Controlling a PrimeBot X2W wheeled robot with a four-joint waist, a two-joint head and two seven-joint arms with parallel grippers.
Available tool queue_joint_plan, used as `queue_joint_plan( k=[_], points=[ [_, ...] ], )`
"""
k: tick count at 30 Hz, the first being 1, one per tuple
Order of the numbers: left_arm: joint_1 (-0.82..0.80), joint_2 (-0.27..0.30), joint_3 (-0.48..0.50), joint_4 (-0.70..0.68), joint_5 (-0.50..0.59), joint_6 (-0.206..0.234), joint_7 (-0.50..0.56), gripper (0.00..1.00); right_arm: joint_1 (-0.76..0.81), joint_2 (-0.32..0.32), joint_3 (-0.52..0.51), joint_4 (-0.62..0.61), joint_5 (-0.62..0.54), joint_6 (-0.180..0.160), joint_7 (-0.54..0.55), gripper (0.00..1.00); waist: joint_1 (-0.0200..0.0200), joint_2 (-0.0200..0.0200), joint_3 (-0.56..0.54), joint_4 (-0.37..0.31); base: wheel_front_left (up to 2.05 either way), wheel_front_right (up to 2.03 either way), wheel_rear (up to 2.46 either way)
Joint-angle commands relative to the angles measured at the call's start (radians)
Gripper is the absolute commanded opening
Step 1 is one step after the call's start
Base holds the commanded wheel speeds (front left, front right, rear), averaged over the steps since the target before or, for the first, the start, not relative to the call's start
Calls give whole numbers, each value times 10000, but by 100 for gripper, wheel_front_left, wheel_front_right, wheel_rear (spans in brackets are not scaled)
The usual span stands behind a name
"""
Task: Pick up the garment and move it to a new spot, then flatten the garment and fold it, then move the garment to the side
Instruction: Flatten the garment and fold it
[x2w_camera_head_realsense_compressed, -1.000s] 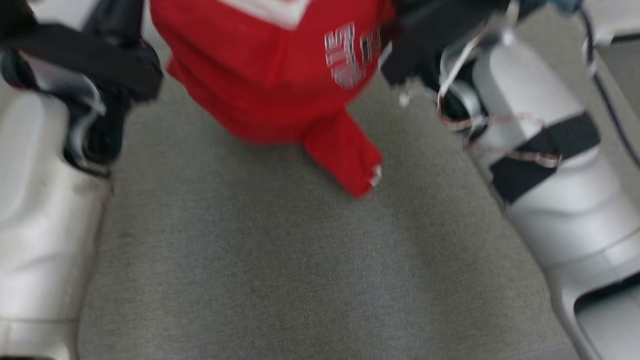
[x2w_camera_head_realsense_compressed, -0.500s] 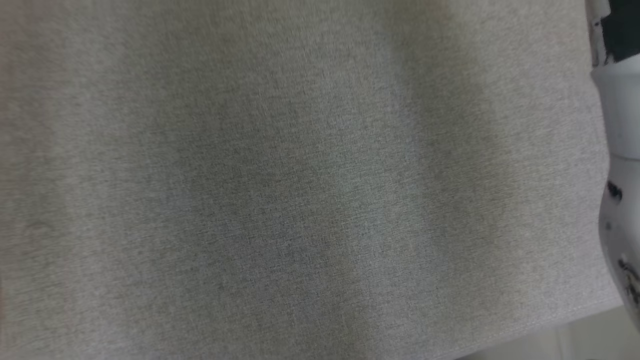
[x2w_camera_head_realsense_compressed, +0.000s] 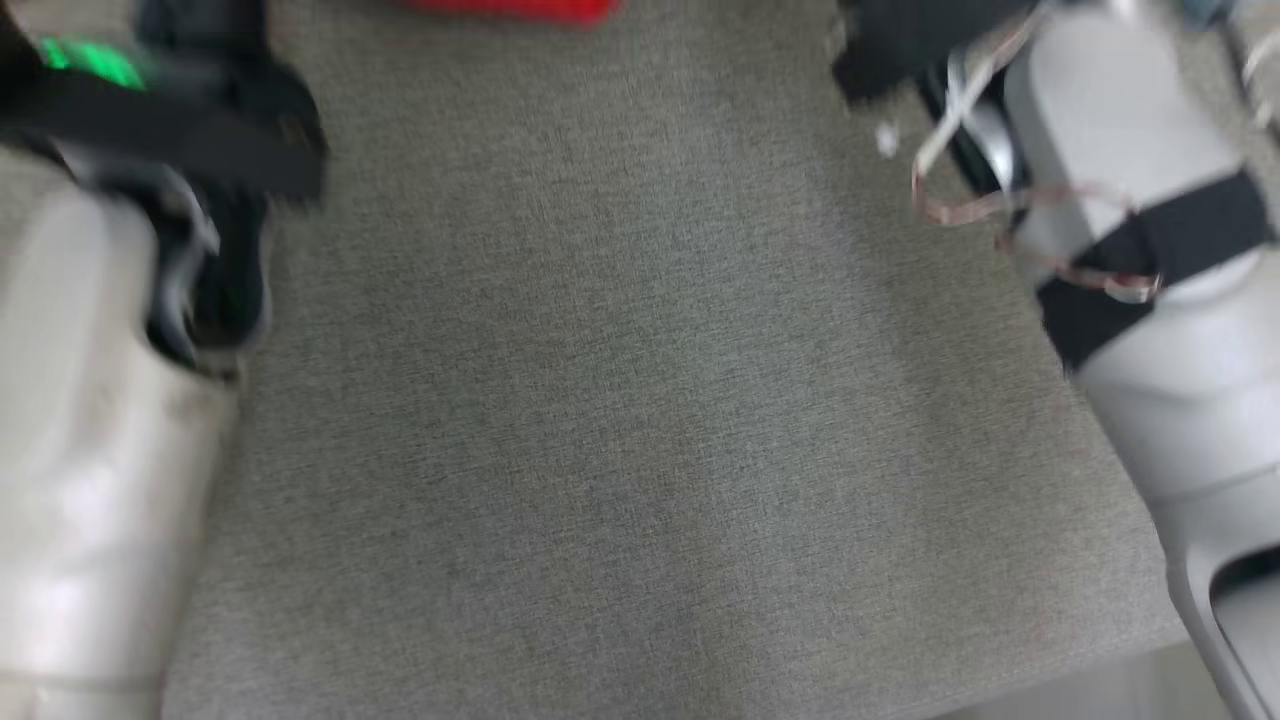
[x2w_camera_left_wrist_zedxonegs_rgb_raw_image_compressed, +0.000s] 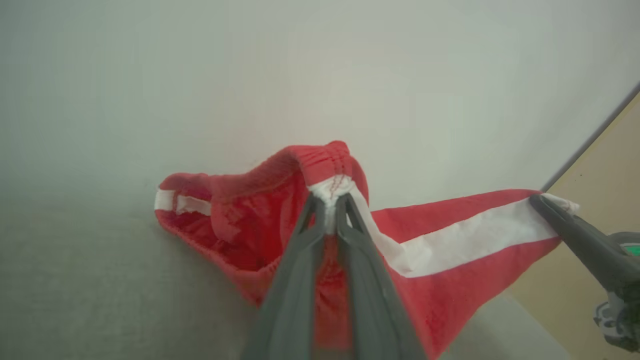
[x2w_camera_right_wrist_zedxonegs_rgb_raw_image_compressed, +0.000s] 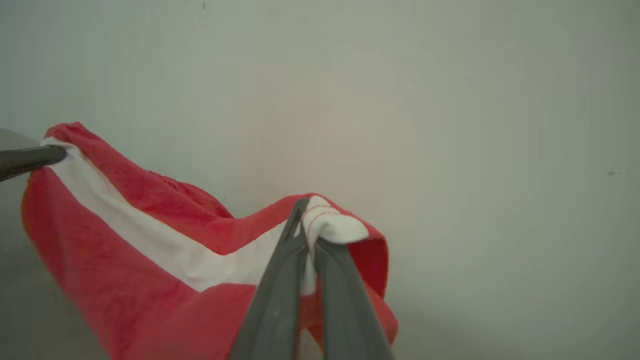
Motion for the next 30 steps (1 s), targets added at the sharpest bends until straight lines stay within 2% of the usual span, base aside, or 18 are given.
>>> queue_joint_plan(
  k=[1, 3, 6, 10, 17, 19, 23, 26, 27, 30],
  points=[
    [768, 78, -147, -337, 59, 17, -16, 0, 585, -344, 272, -6, 259, -26, -1, 0, 0, -2, -813, 294, 0, 0, 0],
    [1545, 184, -650, -678, 233, 17, -12, 0, 1199, -810, 386, -150, 442, -26, -2, 0, 0, -2, -1299, 476, 0, 0, 0],
    [2683, 181, -1228, -849, -107, 16, -12, 0, 2492, -1320, 386, -360, 796, -26, 251, 0, 0, -2, -2092, 726, 0, 0, 0],
    [3962, 359, -1709, -735, -247, 16, -12, 0, 4035, -1854, 648, -1059, 1132, -26, 1395, 0, 0, -2, -3005, 735, 0, 0, 0],
    [5761, 231, -1274, -242, -155, 16, -13, 0, 6518, -2838, 875, -2599, 2070, -26, 4057, 0, 0, -2, -4237, 680, 0, 0, 0],
    [6267, 184, -1155, -207, -109, 16, -13, 0, 7319, -2993, 1152, -3214, 2925, -26, 5027, 0, 0, -2, -4544, 614, 0, 0, 0],
    [7198, 234, -1184, -331, 63, 35, -14, 0, 8518, -3738, 1545, -4267, 4089, -26, 6795, 0, 0, -2, -5028, 552, 0, 0, 0],
    [8029, 371, -1358, -587, 176, 199, -12, 0, 9470, -4158, 1696, -4888, 4722, -26, 7688, 0, 0, -2, -5328, 540, 0, 0, 0],
    [8029, 371, -1358, -587, 176, 199, -12, 0, 9470, -4158, 1696, -4888, 4722, -26, 7688, 0, 0, -2, -5328, 540, 0, 0, 0],
    [8932, 528, -1498, -1156, 206, 520, 144, 0, 10342, -4437, 1602, -5423, 5059, -26, 8228, 0, 0, -2, -5458, 537, 0, 0, 0]
  ],
)
